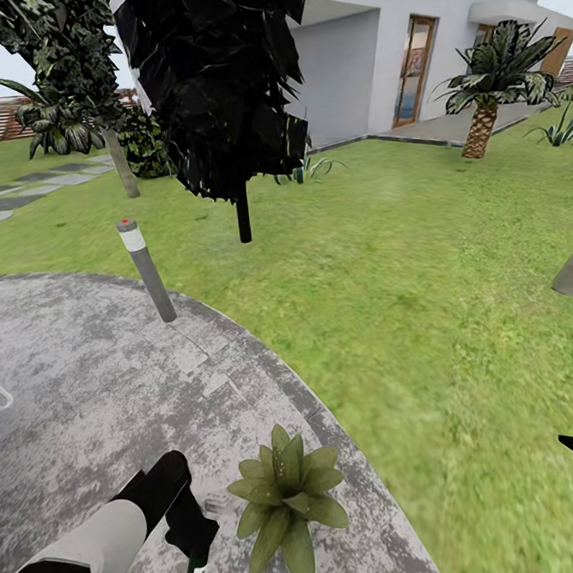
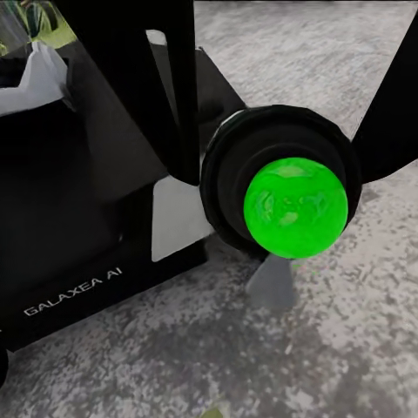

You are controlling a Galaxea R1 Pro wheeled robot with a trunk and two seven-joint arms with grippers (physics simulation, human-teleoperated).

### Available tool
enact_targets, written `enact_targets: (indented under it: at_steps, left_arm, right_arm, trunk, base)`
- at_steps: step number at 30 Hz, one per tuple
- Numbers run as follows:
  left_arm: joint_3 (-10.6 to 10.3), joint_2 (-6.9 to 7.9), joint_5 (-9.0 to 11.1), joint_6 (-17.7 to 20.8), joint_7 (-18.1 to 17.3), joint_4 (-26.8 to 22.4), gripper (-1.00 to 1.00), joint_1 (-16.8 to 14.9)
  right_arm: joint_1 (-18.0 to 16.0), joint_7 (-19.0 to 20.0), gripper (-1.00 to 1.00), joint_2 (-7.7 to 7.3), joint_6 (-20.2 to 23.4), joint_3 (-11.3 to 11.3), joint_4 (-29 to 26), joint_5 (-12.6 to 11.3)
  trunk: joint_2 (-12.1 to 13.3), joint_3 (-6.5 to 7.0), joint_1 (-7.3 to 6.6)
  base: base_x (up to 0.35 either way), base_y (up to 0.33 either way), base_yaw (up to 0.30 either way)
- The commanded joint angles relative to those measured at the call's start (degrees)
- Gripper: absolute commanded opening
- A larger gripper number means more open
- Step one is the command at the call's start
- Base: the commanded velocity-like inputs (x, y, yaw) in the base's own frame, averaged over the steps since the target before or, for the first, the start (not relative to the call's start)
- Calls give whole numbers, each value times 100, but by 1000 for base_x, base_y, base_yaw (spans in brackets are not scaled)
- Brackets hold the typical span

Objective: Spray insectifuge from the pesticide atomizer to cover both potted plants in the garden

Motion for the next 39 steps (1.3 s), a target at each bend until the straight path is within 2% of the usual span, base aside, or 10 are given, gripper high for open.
enact_targets:
  at_steps: [1, 4, 7, 12, 23, 35, 39]
  left_arm:
    - [2, 2, -42, 21, 138, 29, -100, -1]
    - [7, 3, -38, 19, 546, 51, -100, -1]
    - [10, -3, -32, 13, 797, 43, -100, -1]
    - [27, -14, -25, 12, 873, -41, -100, -1]
    - [45, -8, -25, 21, 861, -635, -100, -5]
    - [37, 7, -34, 21, 898, -691, -100, -10]
    - [29, 19, -34, 20, 1260, -681, -100, -10]
  right_arm:
    - [-7, 58, 100, -1, 10, -10, -3, 55]
    - [-7, 58, 100, -1, 10, -10, 0, 53]
    - [-7, 58, 100, -1, 10, -10, 0, 55]
    - [-7, 58, 100, -1, 10, -10, -3, 53]
    - [-7, 58, 100, -1, 10, -10, -6, 55]
    - [-7, 58, 100, 1, 10, -10, -3, 55]
    - [-7, 58, 100, 0, 10, -10, 1, 55]
  trunk:
    - [-2, -6, -1]
    - [-2, -14, -1]
    - [-2, -29, -1]
    - [-2, -70, -1]
    - [-2, -99, -1]
    - [-2, -99, -1]
    - [-2, -99, -1]
  base:
    - [0, 0, 0]
    - [0, 0, 0]
    - [0, 0, 0]
    - [0, 0, 0]
    - [0, 0, 0]
    - [0, 0, 0]
    - [0, 0, 0]
